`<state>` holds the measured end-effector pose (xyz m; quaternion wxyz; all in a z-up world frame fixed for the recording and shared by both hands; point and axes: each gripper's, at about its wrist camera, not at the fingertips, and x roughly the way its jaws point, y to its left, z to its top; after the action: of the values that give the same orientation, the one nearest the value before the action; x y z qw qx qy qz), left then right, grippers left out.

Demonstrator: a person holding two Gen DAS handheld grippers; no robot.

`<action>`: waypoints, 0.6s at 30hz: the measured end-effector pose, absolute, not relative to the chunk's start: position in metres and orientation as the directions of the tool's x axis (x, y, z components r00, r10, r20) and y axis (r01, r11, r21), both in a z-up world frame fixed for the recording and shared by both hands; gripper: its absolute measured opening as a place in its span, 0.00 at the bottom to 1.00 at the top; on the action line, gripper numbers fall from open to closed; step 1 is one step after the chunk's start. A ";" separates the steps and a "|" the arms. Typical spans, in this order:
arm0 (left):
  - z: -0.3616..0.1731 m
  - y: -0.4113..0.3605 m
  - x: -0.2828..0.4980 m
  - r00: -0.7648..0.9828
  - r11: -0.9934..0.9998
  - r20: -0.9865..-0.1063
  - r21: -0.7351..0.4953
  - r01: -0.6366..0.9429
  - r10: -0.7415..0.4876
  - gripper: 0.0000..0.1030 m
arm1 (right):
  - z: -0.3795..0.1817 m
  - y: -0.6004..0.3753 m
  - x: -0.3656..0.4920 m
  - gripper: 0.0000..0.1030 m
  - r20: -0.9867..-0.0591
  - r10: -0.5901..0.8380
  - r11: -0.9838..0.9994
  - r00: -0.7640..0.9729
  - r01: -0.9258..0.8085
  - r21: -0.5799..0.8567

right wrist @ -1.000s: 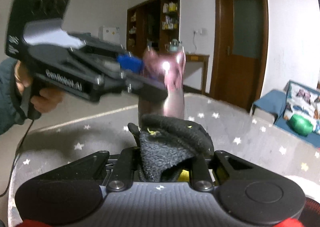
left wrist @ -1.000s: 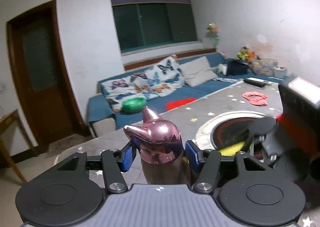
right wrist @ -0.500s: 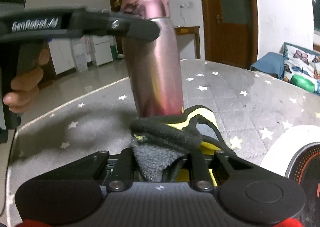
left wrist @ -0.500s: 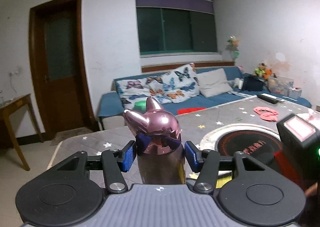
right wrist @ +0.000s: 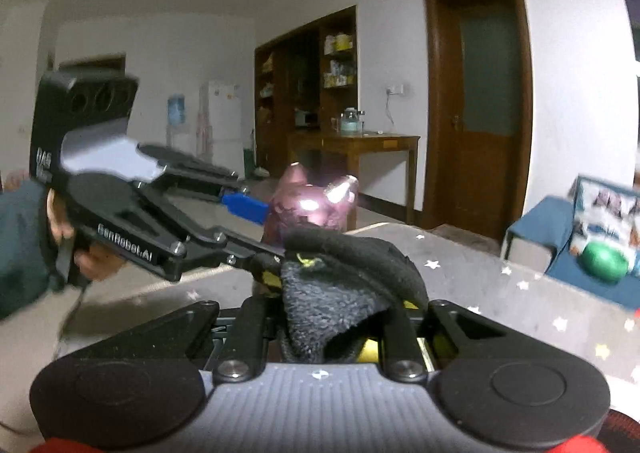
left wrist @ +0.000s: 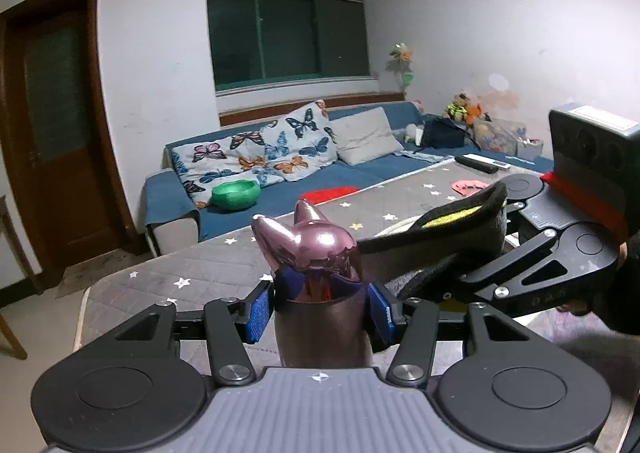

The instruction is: Clean container

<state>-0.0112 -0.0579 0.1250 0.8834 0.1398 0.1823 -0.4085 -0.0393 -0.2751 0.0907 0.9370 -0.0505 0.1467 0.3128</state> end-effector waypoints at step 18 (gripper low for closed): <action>0.120 -0.036 -0.019 0.630 0.671 -0.386 0.036 0.740 -0.674 0.56 | 0.030 -0.227 -0.040 0.17 -0.431 0.609 0.733 0.666 -0.680 -0.015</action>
<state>-0.0187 -0.0364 0.1204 0.8977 0.0957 0.1730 -0.3939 -0.0400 -0.2275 0.0303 0.9085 -0.0876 0.2029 0.3546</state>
